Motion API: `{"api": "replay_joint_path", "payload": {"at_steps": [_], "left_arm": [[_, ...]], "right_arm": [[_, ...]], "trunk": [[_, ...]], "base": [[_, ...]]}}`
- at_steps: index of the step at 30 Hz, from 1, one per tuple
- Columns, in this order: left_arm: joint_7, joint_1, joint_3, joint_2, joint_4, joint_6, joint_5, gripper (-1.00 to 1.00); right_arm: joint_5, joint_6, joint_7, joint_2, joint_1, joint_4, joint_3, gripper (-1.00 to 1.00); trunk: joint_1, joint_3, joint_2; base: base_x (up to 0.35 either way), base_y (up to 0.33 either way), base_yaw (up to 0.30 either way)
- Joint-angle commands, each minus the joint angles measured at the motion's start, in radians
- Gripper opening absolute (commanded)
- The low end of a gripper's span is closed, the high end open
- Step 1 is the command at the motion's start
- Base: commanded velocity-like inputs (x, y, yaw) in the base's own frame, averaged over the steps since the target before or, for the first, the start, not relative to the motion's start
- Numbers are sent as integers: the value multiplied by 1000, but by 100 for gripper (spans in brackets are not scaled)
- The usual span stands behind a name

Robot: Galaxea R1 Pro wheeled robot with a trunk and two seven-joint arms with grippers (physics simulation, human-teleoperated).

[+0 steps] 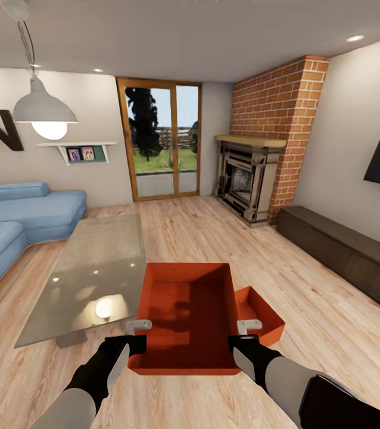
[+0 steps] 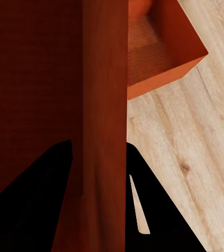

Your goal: Move the two storage containers from the living room to the garage. In the garage, place one container on the floor and stack the other container on top of it (either order is fine).

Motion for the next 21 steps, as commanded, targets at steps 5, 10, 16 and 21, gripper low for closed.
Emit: {"api": "replay_joint_path", "payload": {"at_steps": [5, 10, 16, 21], "left_arm": [[9, -1, 5, 0, -2, 7, -12, -100], [9, -1, 5, 0, -2, 7, -12, -100], [9, -1, 5, 0, -2, 7, -12, -100], [9, -1, 5, 0, -2, 7, -12, -100]], "right_arm": [[9, 6, -26, -2, -1, 1, 0, -100], [9, 6, -26, -1, -1, 1, 0, -100], [9, 6, -26, -2, -1, 1, 0, -100], [9, 6, -26, -2, -1, 1, 0, -100]], "trunk": [[1, 6, -2], [1, 13, -2], [1, 23, -2], [1, 31, -2]], "base": [[0, 0, 0], [0, 0, 0], [0, 0, 0], [0, 0, 0]]}}
